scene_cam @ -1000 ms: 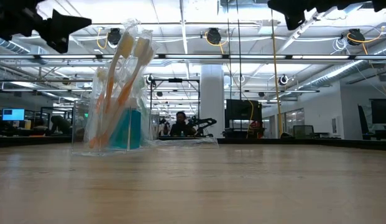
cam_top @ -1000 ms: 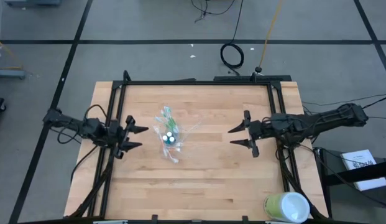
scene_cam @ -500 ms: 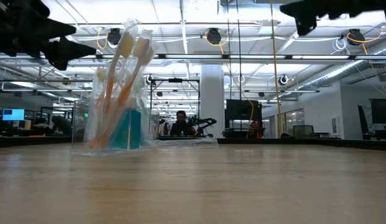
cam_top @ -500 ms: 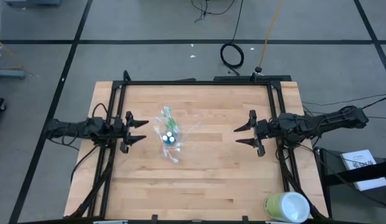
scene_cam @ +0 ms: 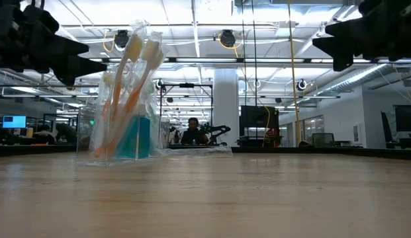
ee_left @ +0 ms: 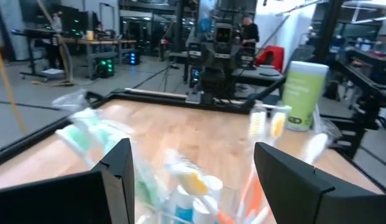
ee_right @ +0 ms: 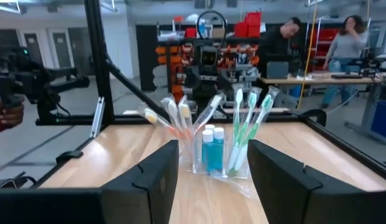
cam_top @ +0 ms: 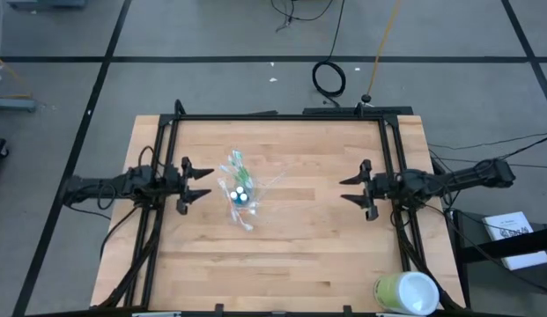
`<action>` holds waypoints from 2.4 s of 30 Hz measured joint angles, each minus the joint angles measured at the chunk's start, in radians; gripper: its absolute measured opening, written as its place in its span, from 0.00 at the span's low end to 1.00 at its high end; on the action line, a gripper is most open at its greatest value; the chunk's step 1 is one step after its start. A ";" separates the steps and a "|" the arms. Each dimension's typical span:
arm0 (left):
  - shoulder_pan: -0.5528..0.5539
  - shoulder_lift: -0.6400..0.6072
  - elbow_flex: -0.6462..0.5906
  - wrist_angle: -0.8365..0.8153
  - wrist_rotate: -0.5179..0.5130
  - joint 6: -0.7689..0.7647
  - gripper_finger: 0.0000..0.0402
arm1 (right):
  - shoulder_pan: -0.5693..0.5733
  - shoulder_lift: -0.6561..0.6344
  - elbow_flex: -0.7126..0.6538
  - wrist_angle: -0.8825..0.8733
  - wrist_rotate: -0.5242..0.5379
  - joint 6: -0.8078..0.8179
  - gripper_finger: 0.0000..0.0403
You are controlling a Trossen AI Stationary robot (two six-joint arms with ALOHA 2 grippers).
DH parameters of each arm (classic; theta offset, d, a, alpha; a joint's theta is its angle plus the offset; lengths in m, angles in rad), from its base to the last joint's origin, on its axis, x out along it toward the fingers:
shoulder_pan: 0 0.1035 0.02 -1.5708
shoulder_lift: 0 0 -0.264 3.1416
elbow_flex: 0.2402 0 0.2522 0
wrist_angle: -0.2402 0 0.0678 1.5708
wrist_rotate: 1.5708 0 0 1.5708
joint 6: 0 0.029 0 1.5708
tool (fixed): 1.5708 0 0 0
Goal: Pick & Place toothbrushing station
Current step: Return to Home Position
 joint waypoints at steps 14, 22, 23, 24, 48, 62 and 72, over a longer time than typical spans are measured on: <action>0.114 0.000 -0.004 -0.006 0.051 0.008 0.58 | 0.000 -0.222 -0.128 -0.099 0.114 -0.032 0.45; 0.134 0.000 -0.004 -0.008 0.051 -0.016 0.58 | 0.000 -0.357 -0.129 -0.257 0.177 -0.071 0.45; 0.134 0.000 -0.004 -0.008 0.051 -0.020 0.58 | -0.001 -0.359 -0.129 -0.261 0.180 -0.076 0.45; 0.134 0.000 -0.005 -0.008 0.052 -0.020 0.58 | -0.002 -0.358 -0.124 -0.271 0.181 -0.078 0.45; 0.134 0.000 -0.008 0.014 0.049 0.011 0.58 | -0.019 -0.294 -0.133 -0.285 0.175 0.010 0.45; 0.134 0.000 -0.007 0.016 0.049 0.005 0.58 | -0.019 -0.293 -0.133 -0.277 0.175 0.010 0.45; 0.134 0.000 -0.006 0.017 0.049 0.005 0.58 | -0.019 -0.293 -0.133 -0.277 0.175 0.010 0.45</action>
